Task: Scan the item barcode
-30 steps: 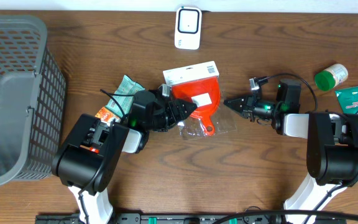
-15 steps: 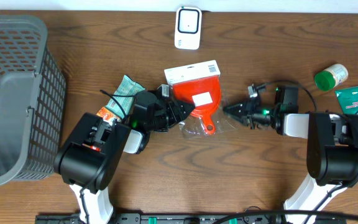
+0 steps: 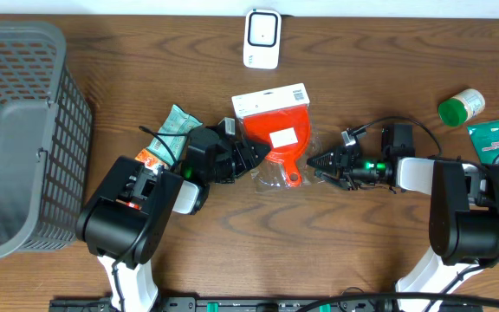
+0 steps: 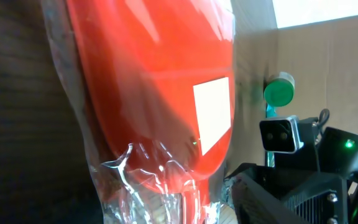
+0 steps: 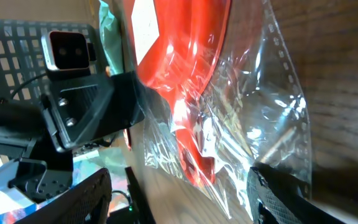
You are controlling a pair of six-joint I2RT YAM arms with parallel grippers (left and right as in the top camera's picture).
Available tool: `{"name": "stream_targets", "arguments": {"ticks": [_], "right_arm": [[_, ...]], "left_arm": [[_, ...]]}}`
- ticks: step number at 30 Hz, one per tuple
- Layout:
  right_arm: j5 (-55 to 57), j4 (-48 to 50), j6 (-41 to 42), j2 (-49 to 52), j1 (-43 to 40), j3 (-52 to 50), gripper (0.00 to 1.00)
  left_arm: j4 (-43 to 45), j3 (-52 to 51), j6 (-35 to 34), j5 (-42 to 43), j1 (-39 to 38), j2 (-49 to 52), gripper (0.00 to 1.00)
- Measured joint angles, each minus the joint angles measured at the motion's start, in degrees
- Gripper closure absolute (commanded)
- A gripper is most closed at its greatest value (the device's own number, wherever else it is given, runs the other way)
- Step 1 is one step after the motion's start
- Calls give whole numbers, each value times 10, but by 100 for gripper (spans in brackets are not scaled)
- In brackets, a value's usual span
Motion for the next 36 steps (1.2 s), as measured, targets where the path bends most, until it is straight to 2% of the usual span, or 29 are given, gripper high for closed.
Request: {"name": "stream_targets", "arguments": {"ticks": [3, 6, 9, 17, 20, 27, 31, 36], "right_arm": [[-2, -26, -17, 0, 0, 1, 32], [-8, -61, -42, 0, 0, 3, 32], [-8, -82, -63, -3, 0, 3, 32], [41, -100, -84, -51, 0, -4, 31], [58, -120, -85, -88, 0, -5, 30], [123, -235, -102, -178, 0, -5, 25], [152, -288, -125, -192, 0, -5, 21], [166, -301, -140, -192, 0, -16, 21]], "left_arm": [[-5, -2, -1, -4, 0, 4, 71], [-4, -3, 0, -10, 0, 7, 73], [-4, -3, 0, -11, 0, 7, 79], [-5, -6, 0, -14, 0, 12, 92], [-5, -7, 0, -16, 0, 12, 92], [8, -9, 0, -14, 0, 14, 93], [48, -15, -2, -9, 0, 24, 93], [57, -16, -6, -7, 0, 24, 93]]}}
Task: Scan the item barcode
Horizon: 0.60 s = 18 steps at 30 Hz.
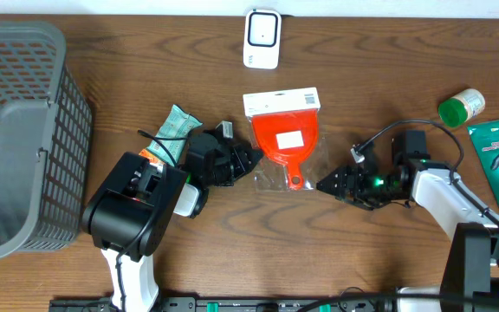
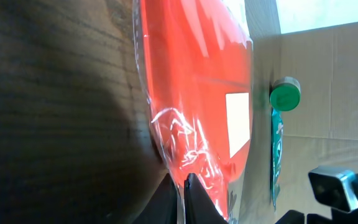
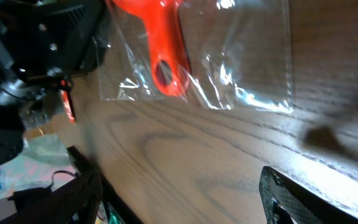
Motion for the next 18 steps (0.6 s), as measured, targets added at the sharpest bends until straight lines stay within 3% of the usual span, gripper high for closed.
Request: {"name": "stream_targets", "arguments": {"ticks": [8, 18], "right_arm": [[3, 99, 35, -4, -1, -76, 20], [-41, 347, 213, -27, -1, -173, 12]], "left_arm": [[19, 0, -11, 16, 0, 0, 93], [30, -1, -17, 35, 0, 0, 93]]}}
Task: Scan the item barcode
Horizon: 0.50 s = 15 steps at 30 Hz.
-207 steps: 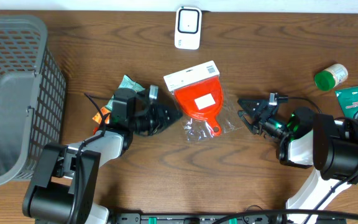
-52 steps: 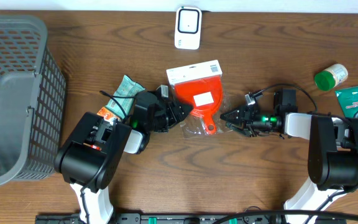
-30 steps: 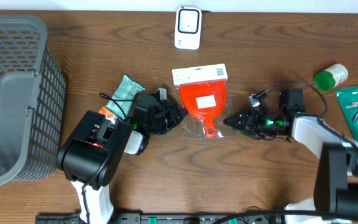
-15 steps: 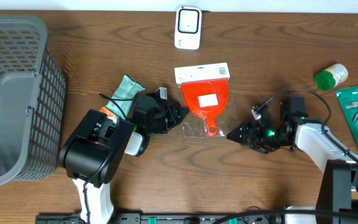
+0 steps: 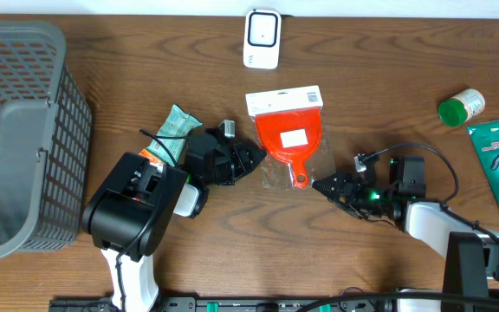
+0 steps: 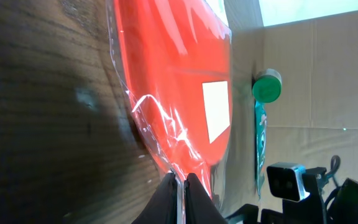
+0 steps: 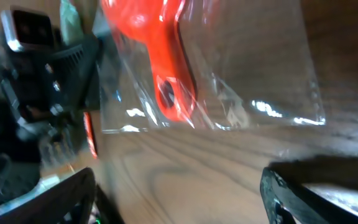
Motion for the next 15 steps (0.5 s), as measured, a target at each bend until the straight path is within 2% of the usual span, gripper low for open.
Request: {"name": "stream_targets", "arguments": {"ticks": [6, 8, 10, 11, 15], "right_arm": [[-5, 46, 53, -3, 0, -19, 9], [-5, 48, 60, -4, 0, -20, 8], [-6, 50, 64, -4, 0, -20, 7], [-7, 54, 67, -4, 0, -21, 6], [-9, 62, 72, -4, 0, -23, 5]], "left_arm": [[0, 0, -9, 7, 0, 0, 92], [0, 0, -9, 8, 0, 0, 71], [-4, 0, -9, 10, 0, 0, 56], [-11, 0, -5, 9, 0, 0, 51], [-38, 4, 0, 20, 0, -6, 41]]}}
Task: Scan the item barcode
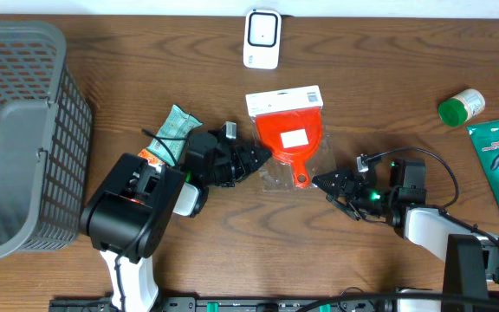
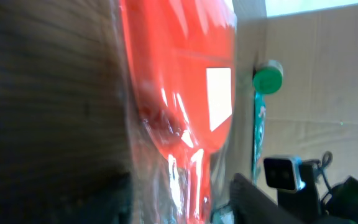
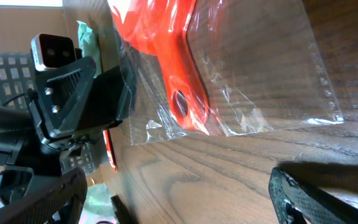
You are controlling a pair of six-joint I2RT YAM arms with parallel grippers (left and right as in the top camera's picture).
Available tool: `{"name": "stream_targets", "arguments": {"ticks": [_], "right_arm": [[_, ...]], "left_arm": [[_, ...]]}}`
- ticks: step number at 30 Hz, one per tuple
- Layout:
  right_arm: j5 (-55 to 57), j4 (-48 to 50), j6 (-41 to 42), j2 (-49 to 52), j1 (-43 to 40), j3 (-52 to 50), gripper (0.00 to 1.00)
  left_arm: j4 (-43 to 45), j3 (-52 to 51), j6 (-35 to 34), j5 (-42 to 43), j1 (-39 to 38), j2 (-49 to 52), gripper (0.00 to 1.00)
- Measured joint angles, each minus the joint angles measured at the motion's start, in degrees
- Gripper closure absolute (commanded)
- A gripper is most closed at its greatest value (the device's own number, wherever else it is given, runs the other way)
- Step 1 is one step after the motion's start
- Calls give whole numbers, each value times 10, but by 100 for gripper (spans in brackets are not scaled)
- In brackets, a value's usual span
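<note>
The item is a red plastic scoop (image 1: 289, 139) with a white label, sealed in a clear bag under a white header card. It lies flat at mid-table. A white scanner (image 1: 262, 38) stands at the back edge. My left gripper (image 1: 262, 156) is at the bag's left edge. In the left wrist view it (image 2: 185, 202) is open, with the bag and the red scoop (image 2: 179, 74) between its fingers. My right gripper (image 1: 319, 182) is open on the table by the bag's lower right corner. In the right wrist view it (image 3: 185, 198) spans bare wood, short of the scoop's handle (image 3: 185, 93).
A grey mesh basket (image 1: 24, 139) fills the left side. A green and orange packet (image 1: 170, 130) lies under my left arm. A green-capped bottle (image 1: 461, 107) and a green packet sit at the far right.
My left gripper was shut beside the bag's left edge; now it is open with the bag's edge between its fingers. The scoop and my right gripper have barely moved.
At first the scoop lay tilted, with both grippers close against it. Then it lay squared up and a little further right, my right gripper had drawn back, and my left was shut beside the bag. Now the left is open on the bag's edge.
</note>
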Motion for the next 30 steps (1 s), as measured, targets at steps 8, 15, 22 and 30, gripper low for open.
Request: {"name": "stream_targets", "arguments": {"ticks": [8, 15, 22, 30], "right_arm": [[0, 3, 2, 0, 0, -1, 4], [-1, 3, 2, 0, 0, -1, 4], [-1, 4, 2, 0, 0, -1, 4], [0, 4, 2, 0, 0, -1, 5]], "left_arm": [[-20, 5, 7, 7, -7, -6, 46], [-28, 6, 9, 12, -67, -7, 52], [-51, 0, 9, 0, -87, 1, 93], [-35, -1, 9, -3, -87, 2, 93]]}}
